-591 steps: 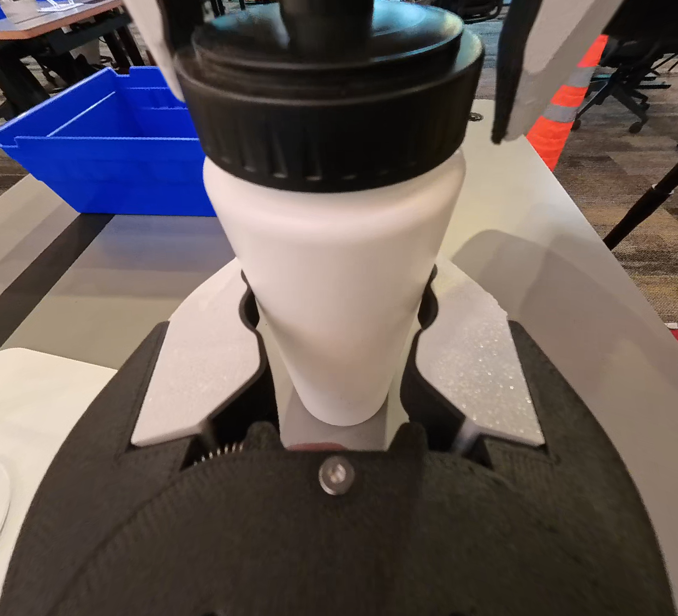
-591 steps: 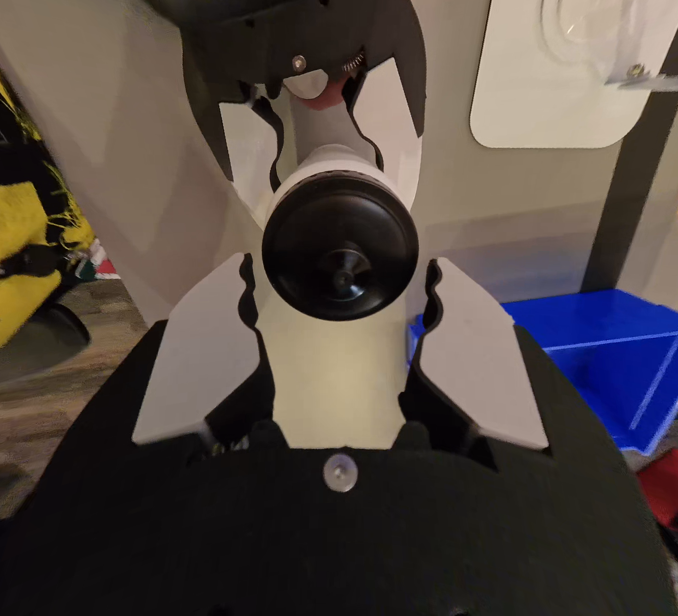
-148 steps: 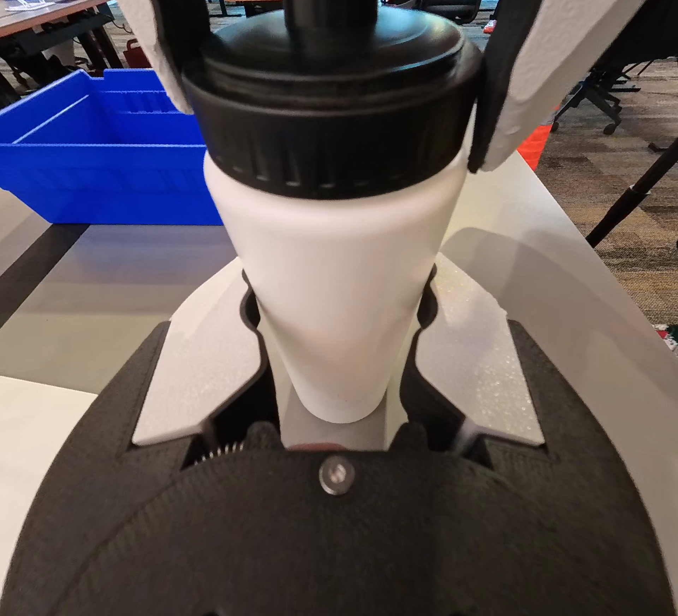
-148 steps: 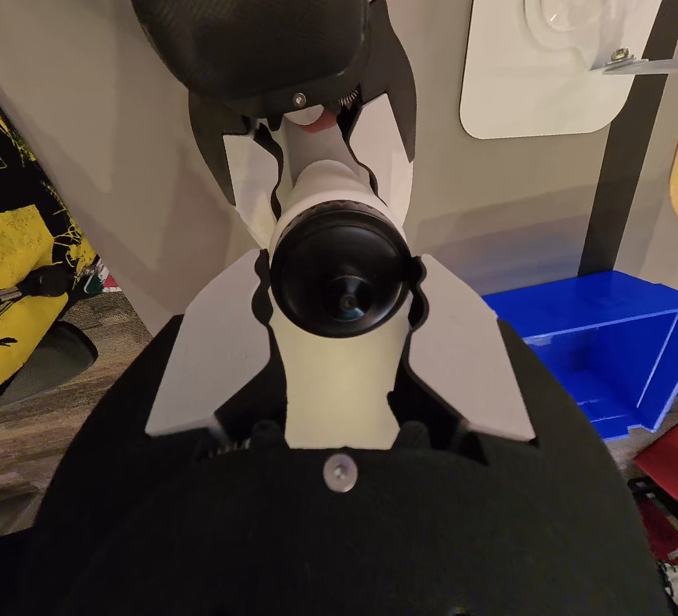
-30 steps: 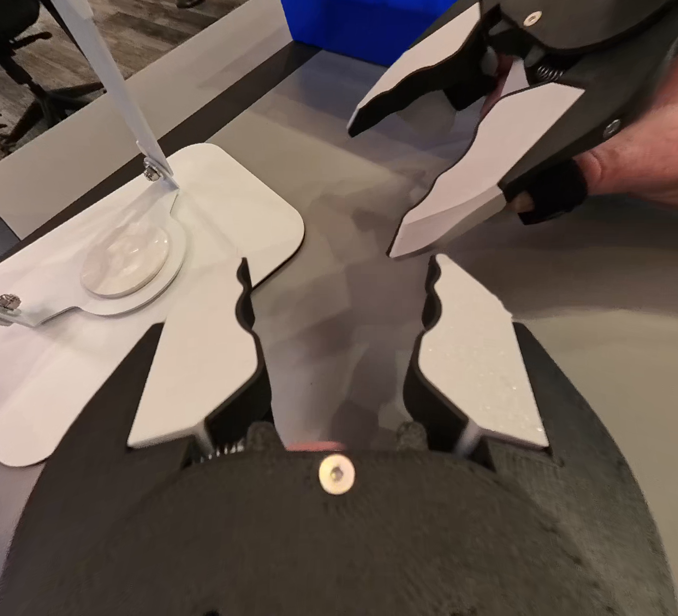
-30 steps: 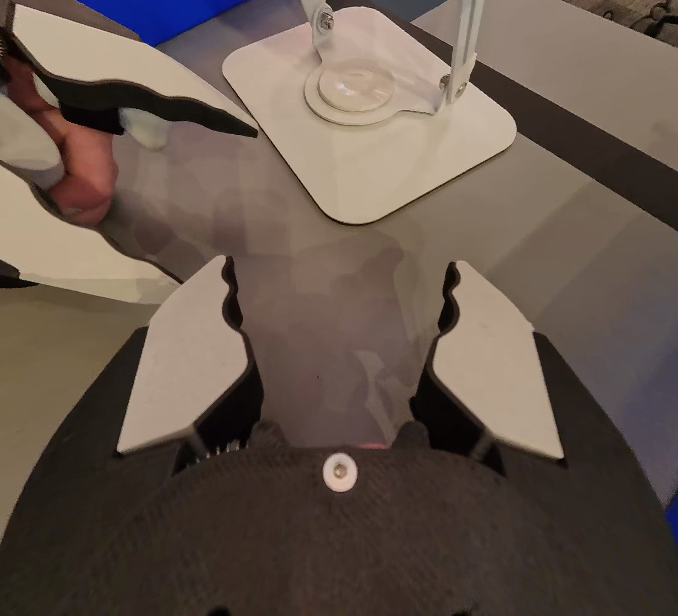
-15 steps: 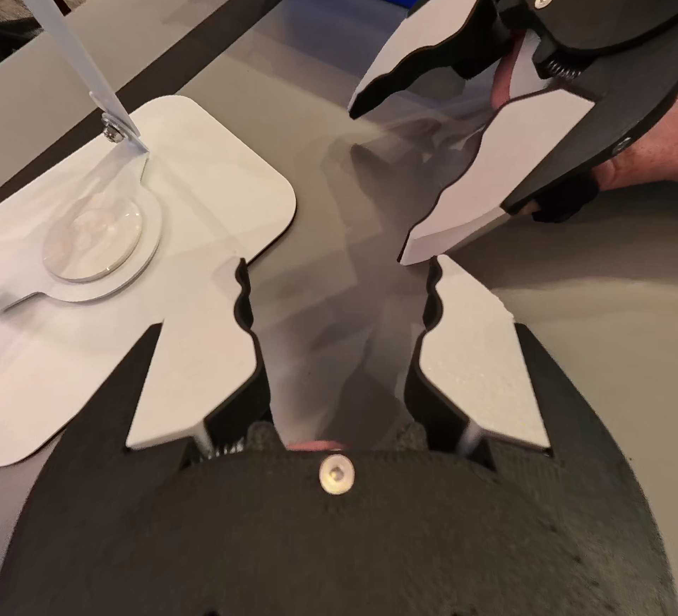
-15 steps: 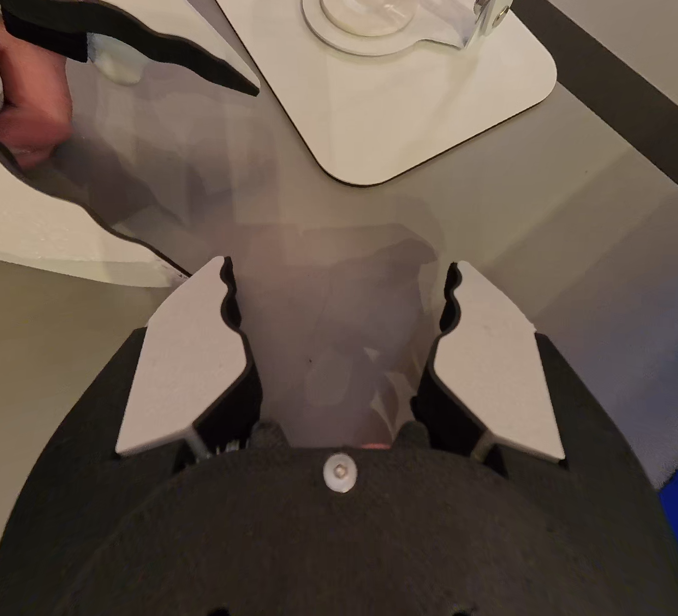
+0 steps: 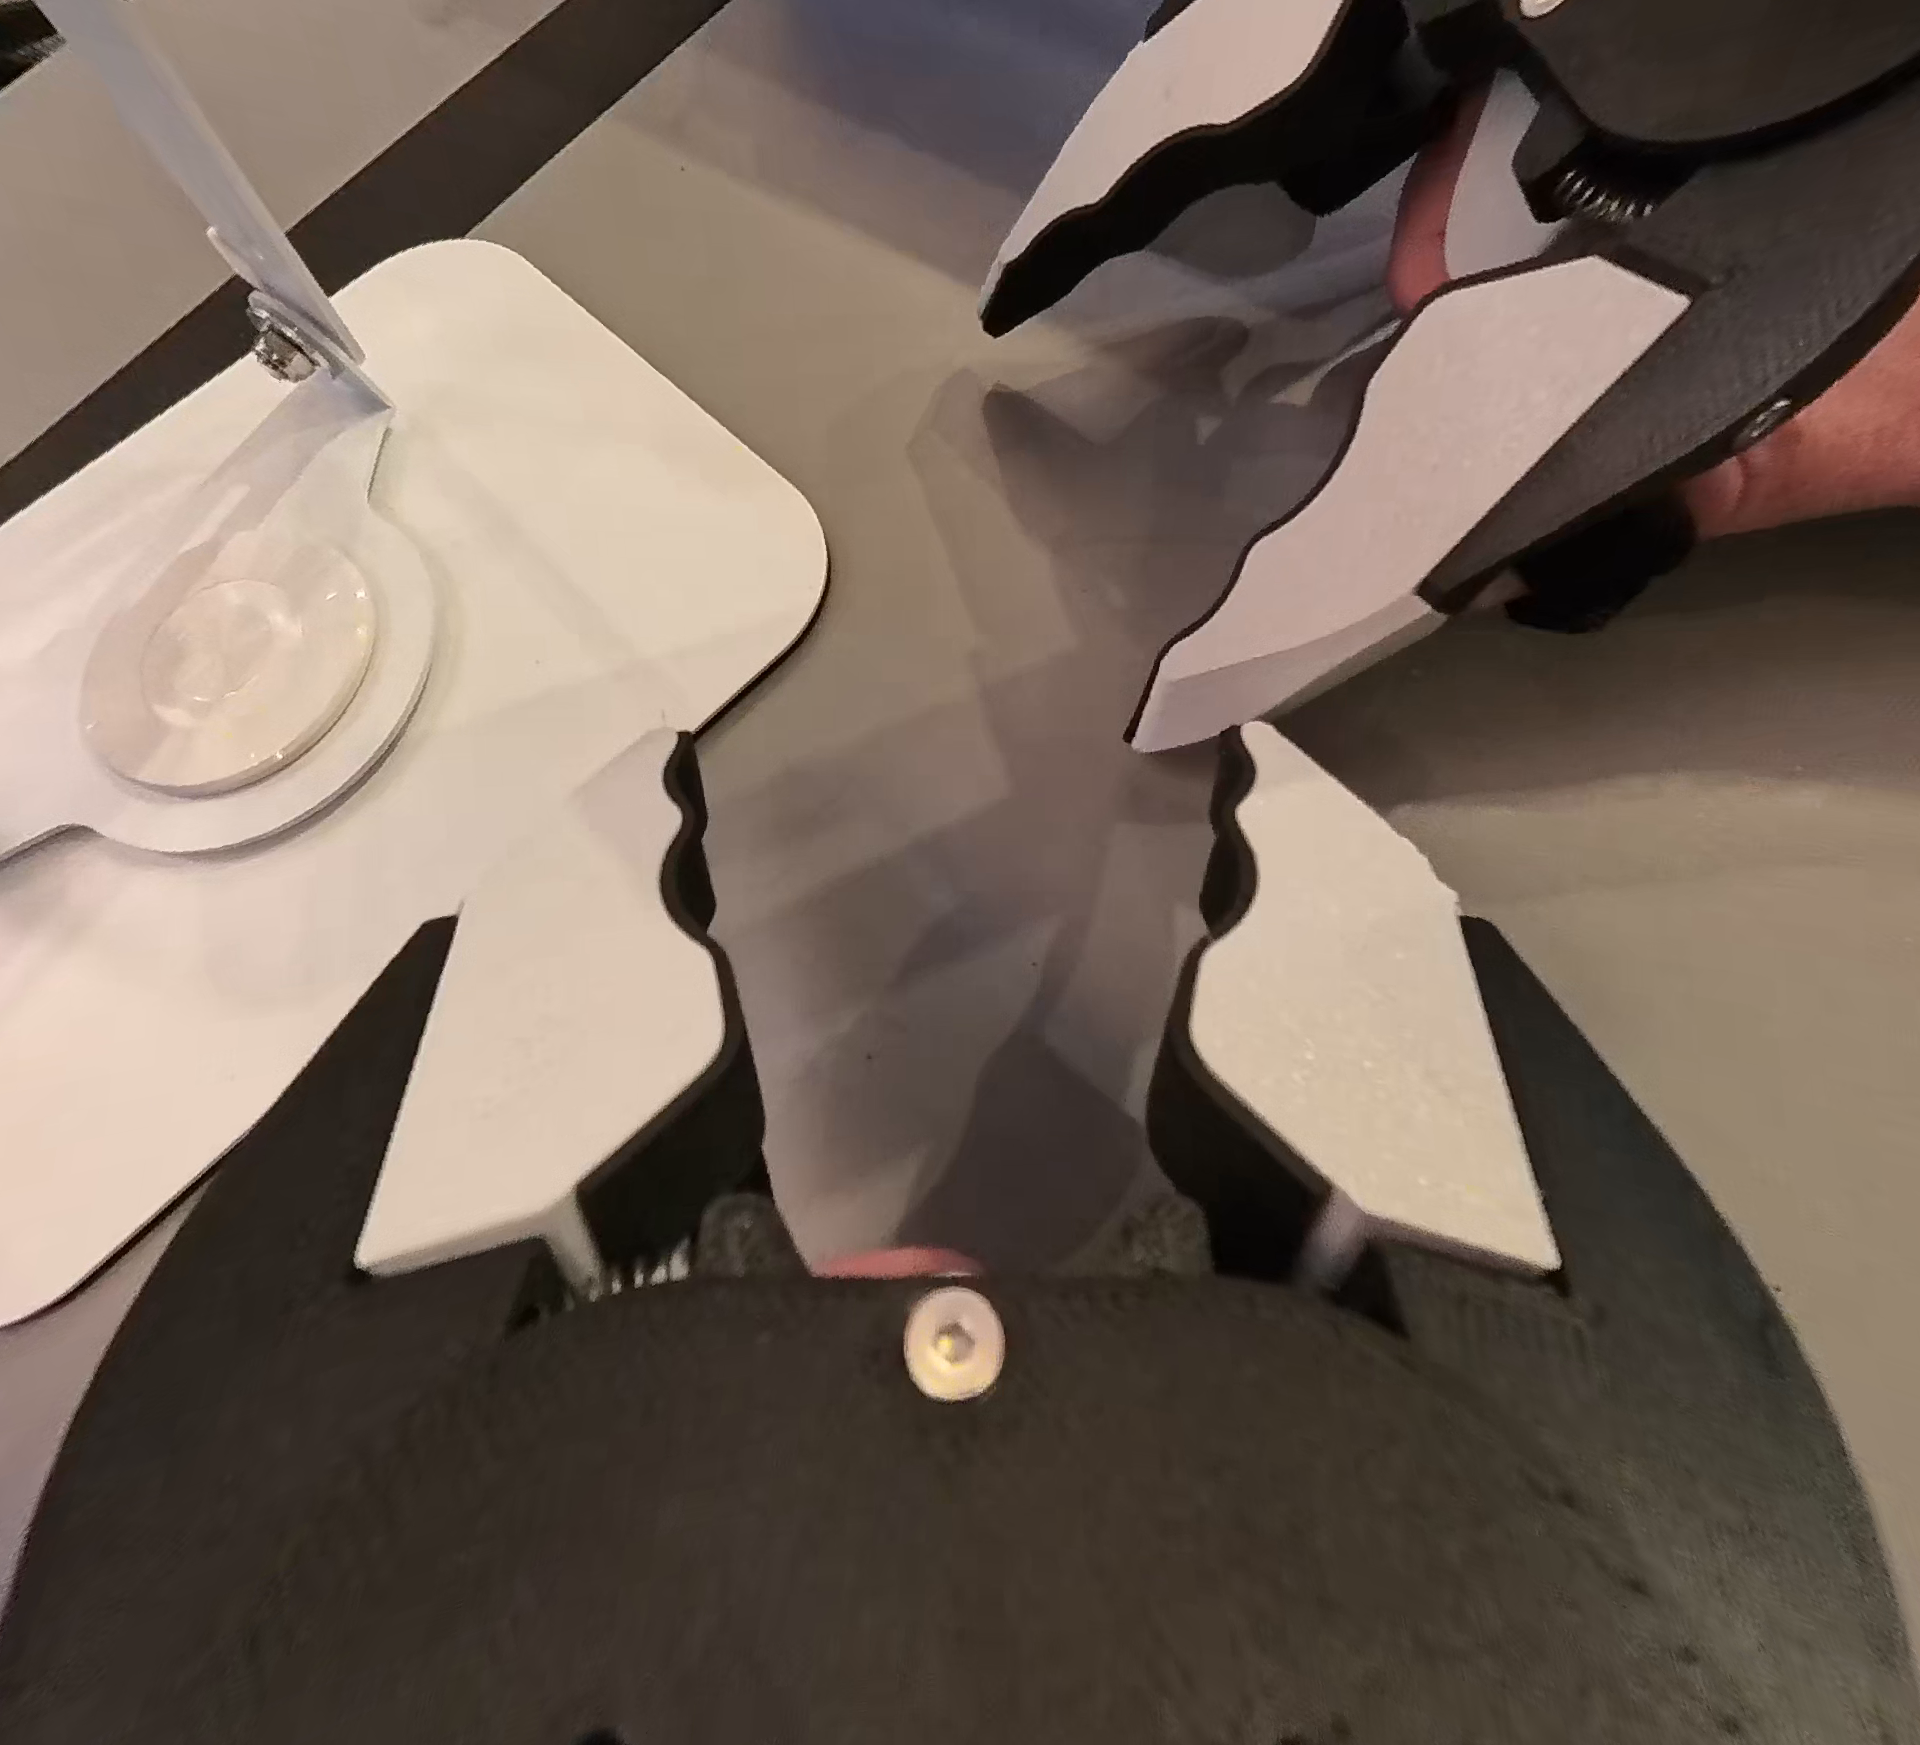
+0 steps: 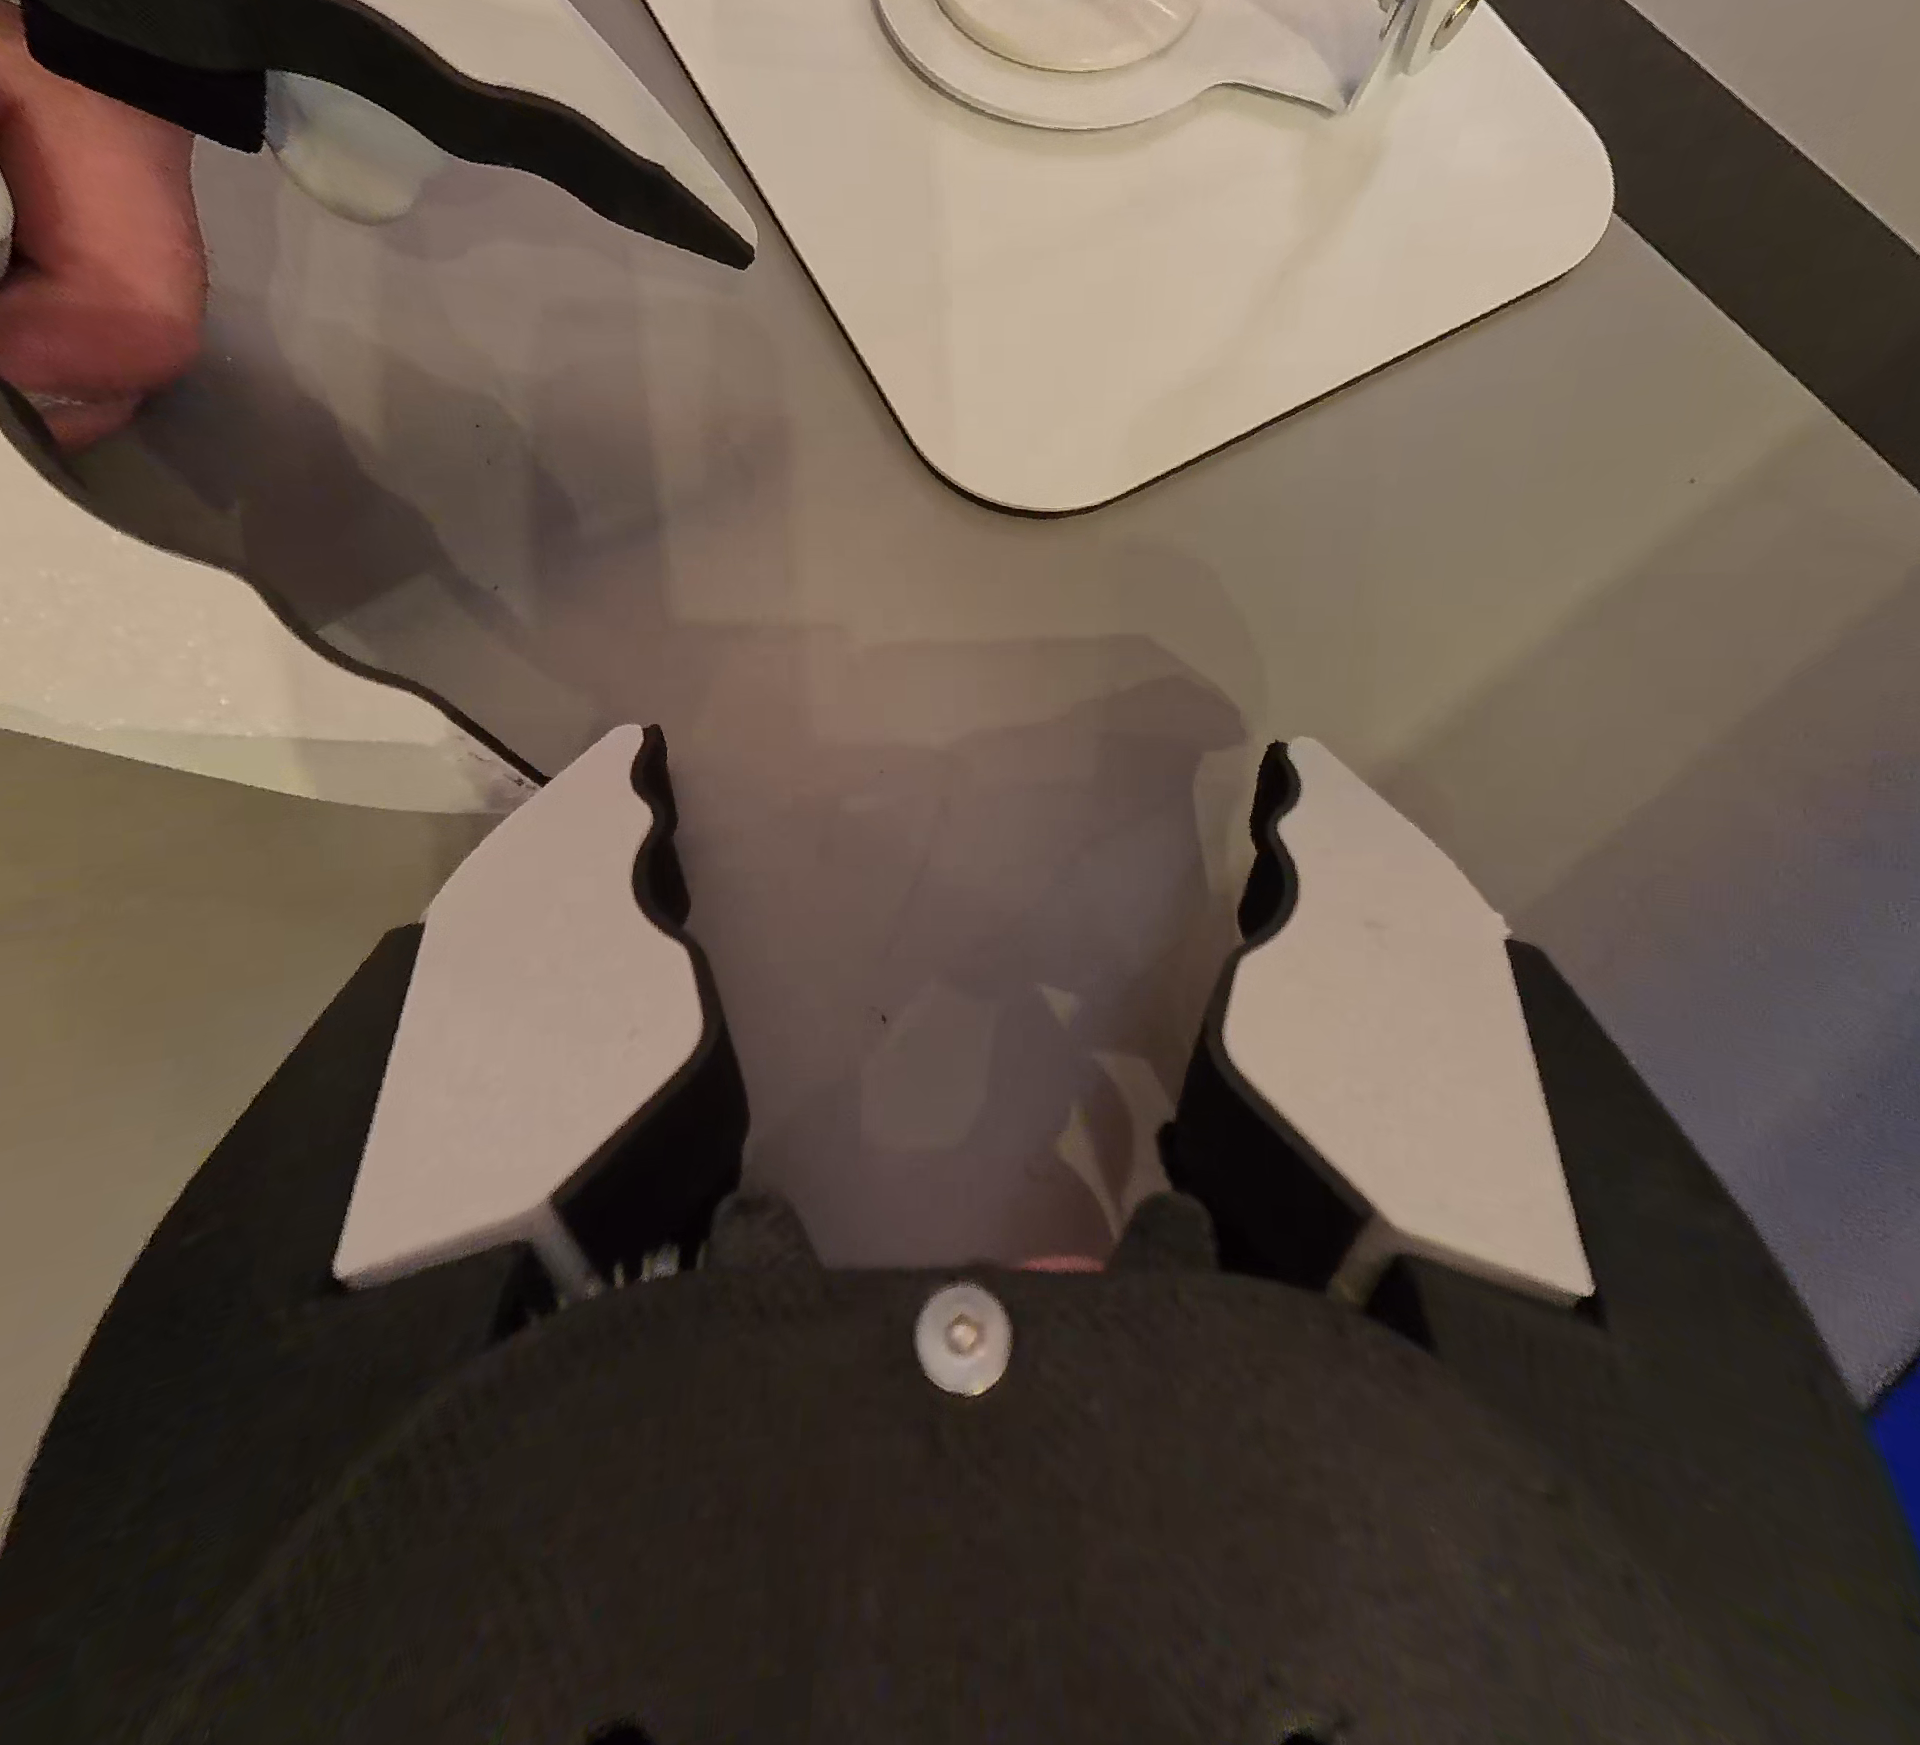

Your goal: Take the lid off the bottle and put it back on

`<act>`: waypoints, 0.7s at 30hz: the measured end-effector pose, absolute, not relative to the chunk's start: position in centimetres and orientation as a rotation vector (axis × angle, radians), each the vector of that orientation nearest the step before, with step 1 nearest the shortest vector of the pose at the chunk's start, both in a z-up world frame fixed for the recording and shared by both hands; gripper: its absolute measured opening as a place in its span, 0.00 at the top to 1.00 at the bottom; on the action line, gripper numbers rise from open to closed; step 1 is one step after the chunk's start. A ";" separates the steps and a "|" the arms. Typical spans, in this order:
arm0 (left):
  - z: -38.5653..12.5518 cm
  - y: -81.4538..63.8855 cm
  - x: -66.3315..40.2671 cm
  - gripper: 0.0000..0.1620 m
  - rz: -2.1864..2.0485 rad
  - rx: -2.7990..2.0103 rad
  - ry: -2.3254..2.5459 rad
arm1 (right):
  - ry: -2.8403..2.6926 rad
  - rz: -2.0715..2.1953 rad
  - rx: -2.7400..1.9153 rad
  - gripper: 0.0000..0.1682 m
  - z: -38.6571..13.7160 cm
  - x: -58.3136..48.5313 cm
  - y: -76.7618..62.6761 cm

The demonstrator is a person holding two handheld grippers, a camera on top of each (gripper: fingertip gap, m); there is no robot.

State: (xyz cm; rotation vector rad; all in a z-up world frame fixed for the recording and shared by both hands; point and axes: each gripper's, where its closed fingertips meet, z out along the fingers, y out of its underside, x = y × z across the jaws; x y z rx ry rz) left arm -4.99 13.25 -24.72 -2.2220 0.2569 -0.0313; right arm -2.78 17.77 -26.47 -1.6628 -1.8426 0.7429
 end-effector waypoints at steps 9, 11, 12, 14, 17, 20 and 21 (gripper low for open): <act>-24.6 13.2 -5.1 0.43 -0.022 -2.213 0.243 | -1.859 0.733 -1.661 0.38 -26.7 -2.7 17.7; -24.3 13.0 -5.3 0.43 -0.017 -2.197 0.225 | -1.879 0.706 -1.653 0.38 -27.0 -2.7 17.6; -24.2 12.9 -5.5 0.43 -0.013 -2.191 0.215 | -1.880 0.703 -1.645 0.37 -26.9 -2.7 17.5; -23.7 12.7 -5.6 0.44 0.008 -2.154 0.205 | -1.875 0.701 -1.643 0.37 -26.9 -2.7 17.6; -22.9 12.0 -6.4 0.45 0.090 -2.102 0.178 | -1.830 0.714 -1.604 0.38 -26.1 -2.9 17.9; -22.0 10.2 -7.7 0.46 0.147 -2.076 0.145 | -1.736 0.812 -1.492 0.43 -23.4 -3.1 17.8; -21.2 9.3 -8.6 0.46 0.185 -2.059 0.123 | -1.702 0.847 -1.446 0.45 -22.0 -2.9 17.7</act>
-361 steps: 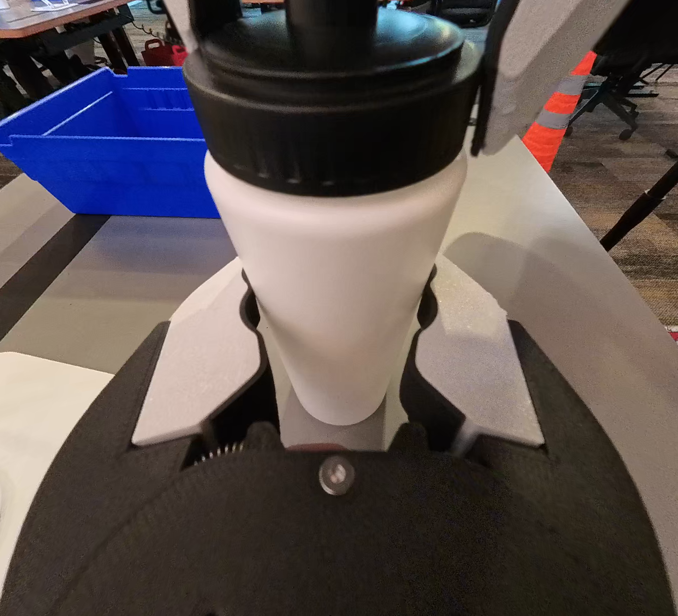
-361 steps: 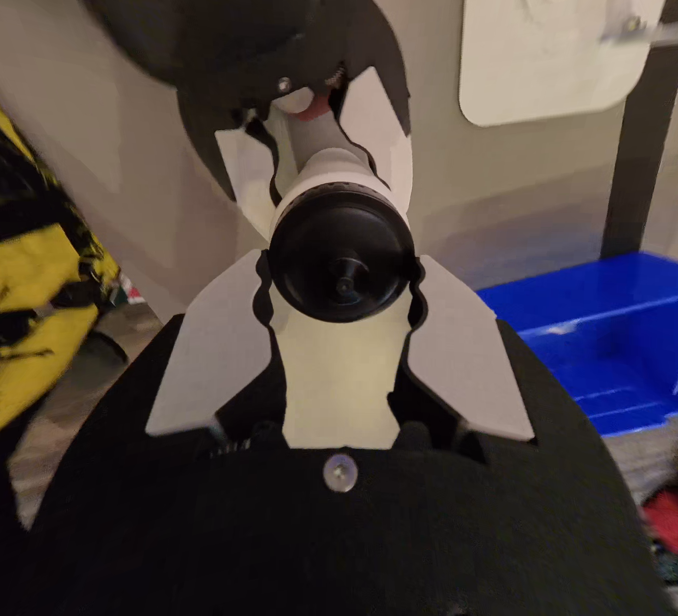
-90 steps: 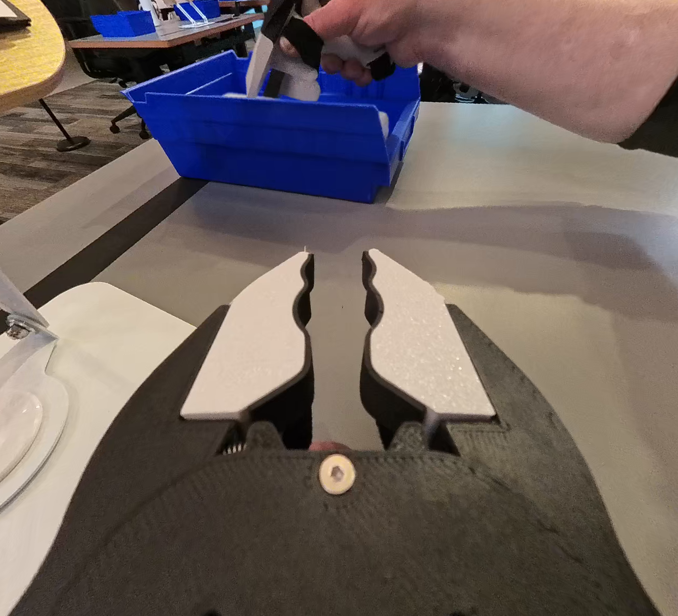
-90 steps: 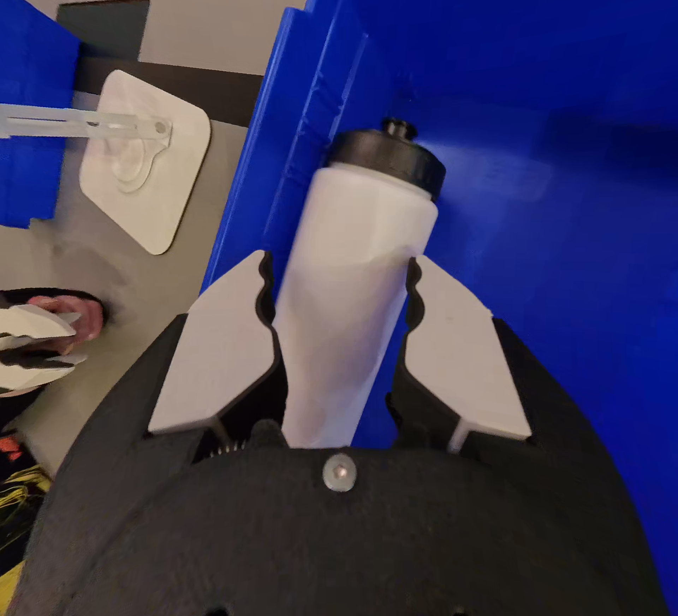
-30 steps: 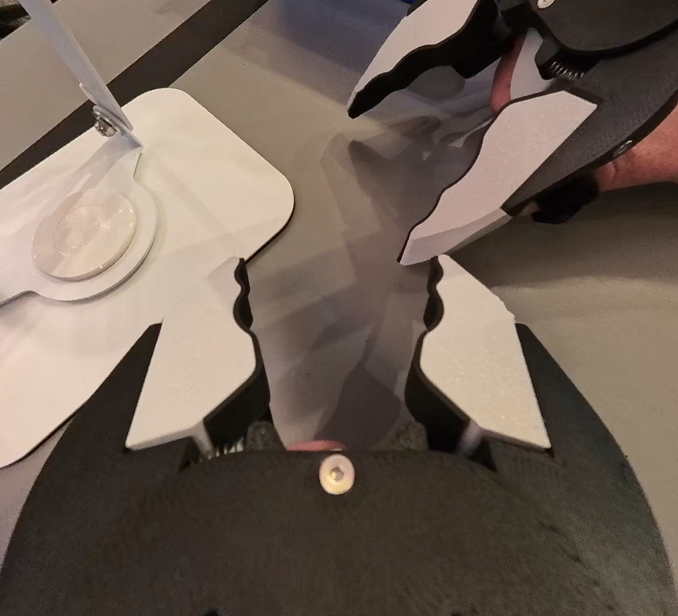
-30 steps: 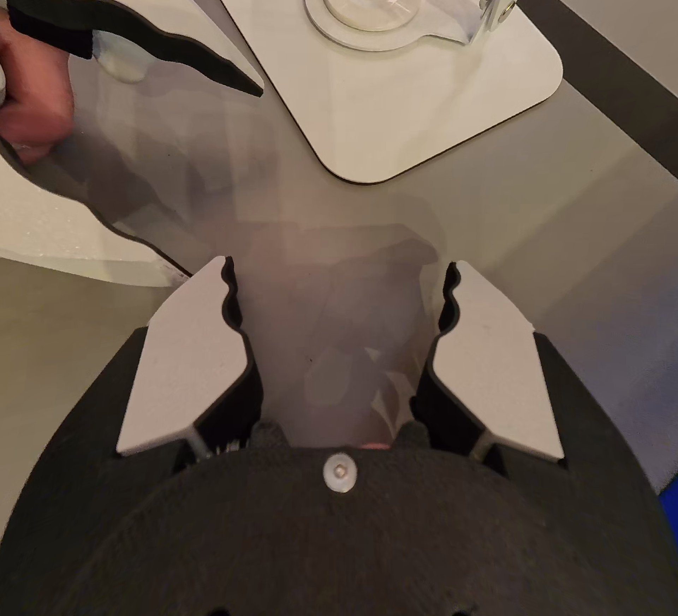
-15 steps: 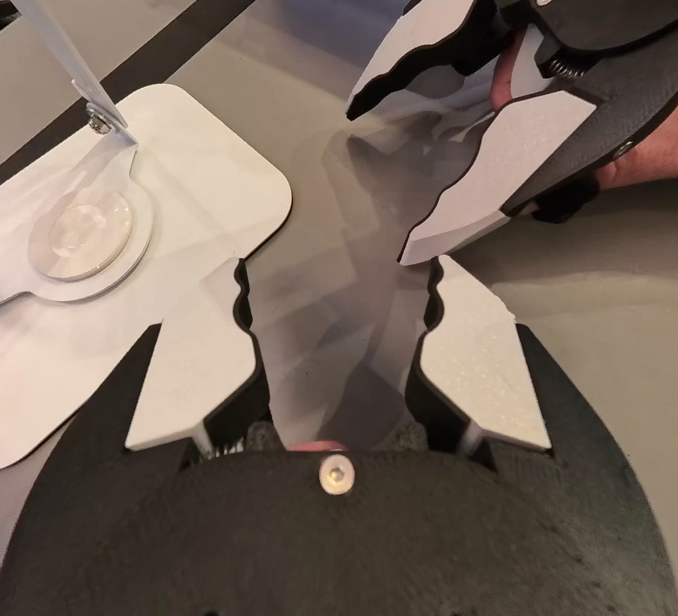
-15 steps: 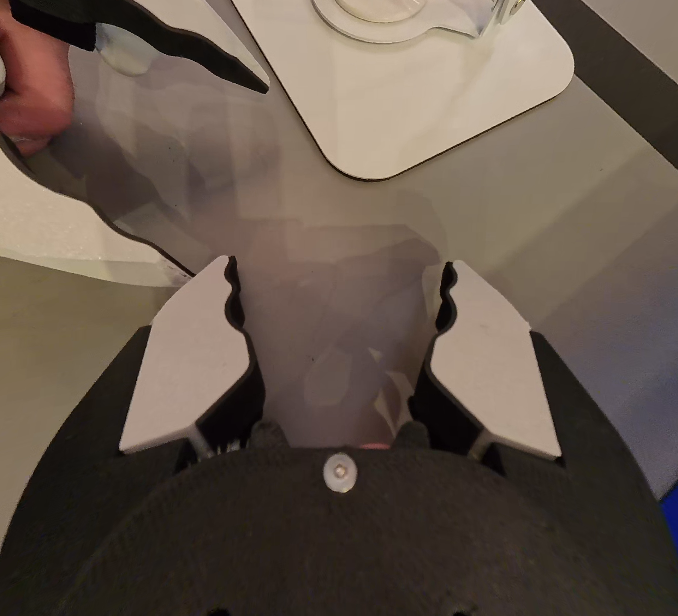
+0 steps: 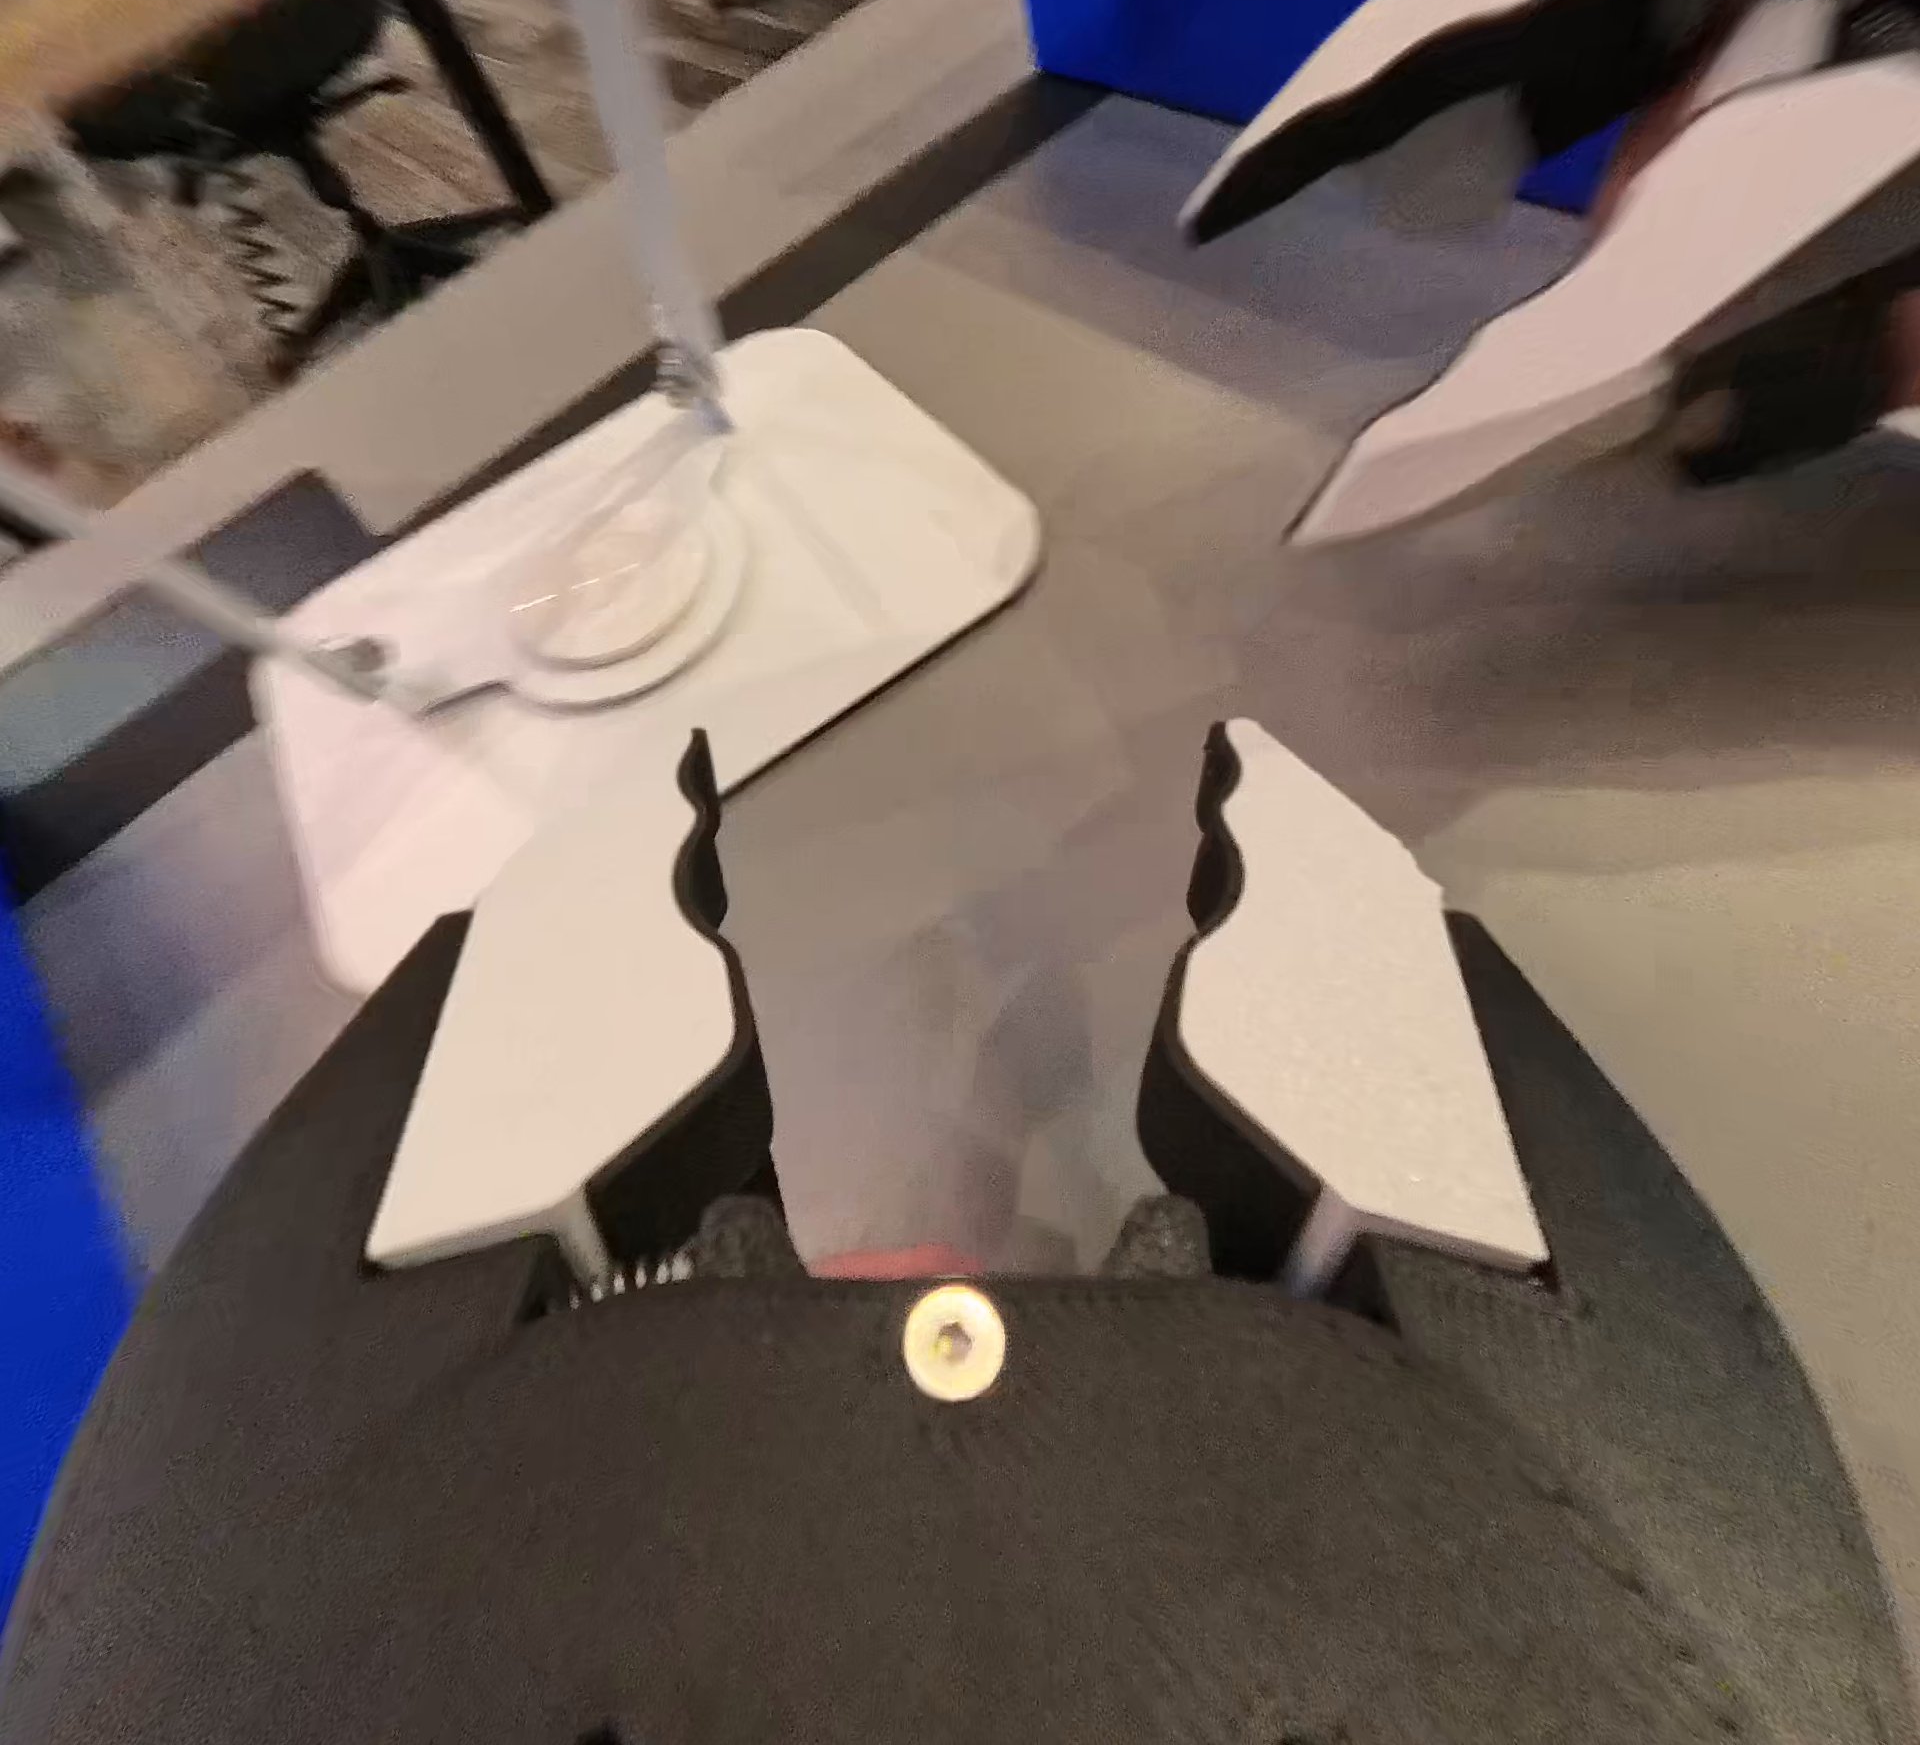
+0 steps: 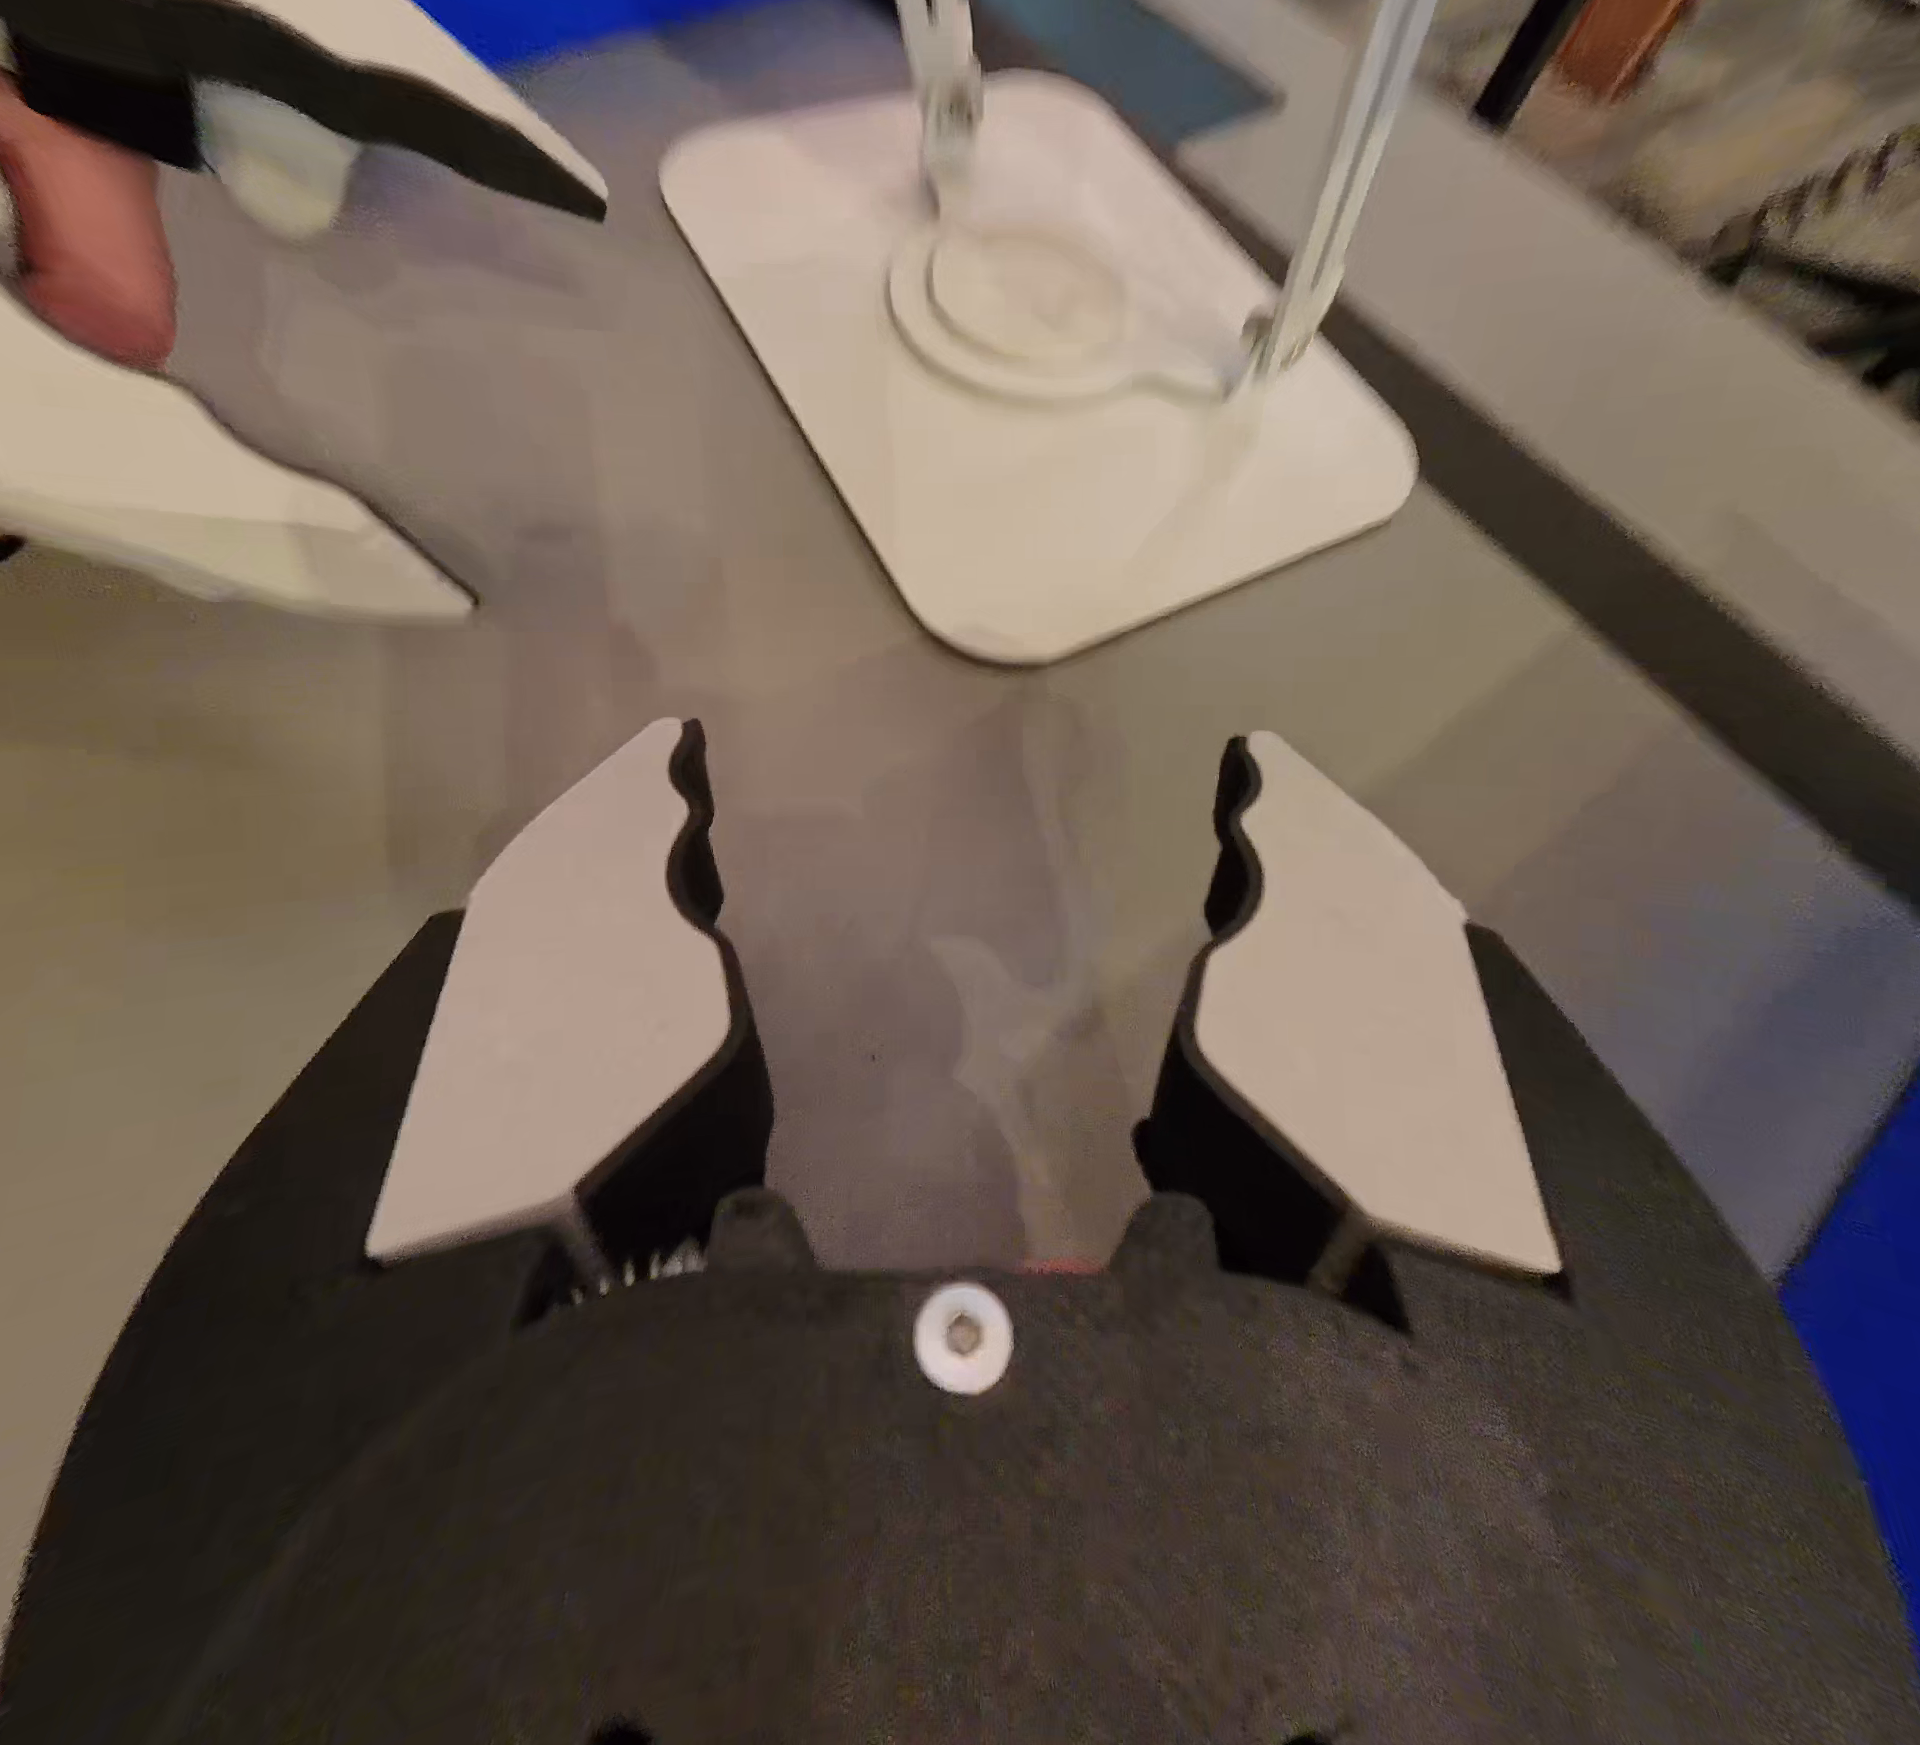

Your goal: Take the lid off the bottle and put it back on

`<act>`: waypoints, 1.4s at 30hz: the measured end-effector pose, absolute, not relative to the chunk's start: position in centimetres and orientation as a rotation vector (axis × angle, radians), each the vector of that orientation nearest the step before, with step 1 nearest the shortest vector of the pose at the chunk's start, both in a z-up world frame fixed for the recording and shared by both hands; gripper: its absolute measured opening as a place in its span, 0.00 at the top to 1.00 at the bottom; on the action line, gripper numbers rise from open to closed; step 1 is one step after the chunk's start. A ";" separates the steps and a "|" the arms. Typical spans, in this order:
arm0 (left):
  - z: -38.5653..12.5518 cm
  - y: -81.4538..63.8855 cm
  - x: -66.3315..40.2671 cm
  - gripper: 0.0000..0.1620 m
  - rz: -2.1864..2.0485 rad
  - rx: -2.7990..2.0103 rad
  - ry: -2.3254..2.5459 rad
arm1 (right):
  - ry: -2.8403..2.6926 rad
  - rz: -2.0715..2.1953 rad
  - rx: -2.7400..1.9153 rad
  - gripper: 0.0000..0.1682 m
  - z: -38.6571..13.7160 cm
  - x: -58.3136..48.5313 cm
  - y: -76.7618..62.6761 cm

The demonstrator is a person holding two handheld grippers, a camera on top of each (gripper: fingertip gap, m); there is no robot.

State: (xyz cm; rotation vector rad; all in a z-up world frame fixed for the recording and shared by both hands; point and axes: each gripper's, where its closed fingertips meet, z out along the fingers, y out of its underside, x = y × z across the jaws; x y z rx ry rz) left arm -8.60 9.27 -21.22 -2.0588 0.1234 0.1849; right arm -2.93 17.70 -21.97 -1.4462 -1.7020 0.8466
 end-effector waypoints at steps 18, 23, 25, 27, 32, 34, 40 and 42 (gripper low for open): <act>-14.9 -16.8 -39.0 0.37 0.586 -1.857 -0.830 | -0.796 0.531 -1.705 0.47 -11.6 22.2 37.8; -19.8 -15.7 -40.2 0.38 0.439 -1.926 -0.893 | -0.769 0.656 -1.900 0.50 -16.8 23.0 40.2; -21.0 -15.0 -40.0 0.47 0.394 -1.969 -0.875 | -0.799 0.692 -1.943 0.54 -18.3 22.2 40.4; -21.9 -14.4 -39.9 0.56 0.364 -1.998 -0.862 | -0.800 0.690 -1.954 0.59 -18.7 22.2 40.8; -21.8 -13.5 -40.1 0.84 0.258 -1.949 -0.854 | -0.849 0.732 -1.989 0.81 -19.7 22.4 41.4; -22.0 -13.9 -40.5 0.95 0.262 -1.945 -0.861 | -0.873 0.739 -2.022 0.82 -20.8 22.3 41.6; -22.0 -14.0 -40.4 0.97 0.285 -1.983 -0.777 | -0.963 0.712 -2.023 0.92 -21.8 22.3 41.6; -22.0 -14.1 -40.2 0.97 0.276 -1.989 -0.743 | -0.999 0.695 -2.022 0.92 -21.9 22.4 41.4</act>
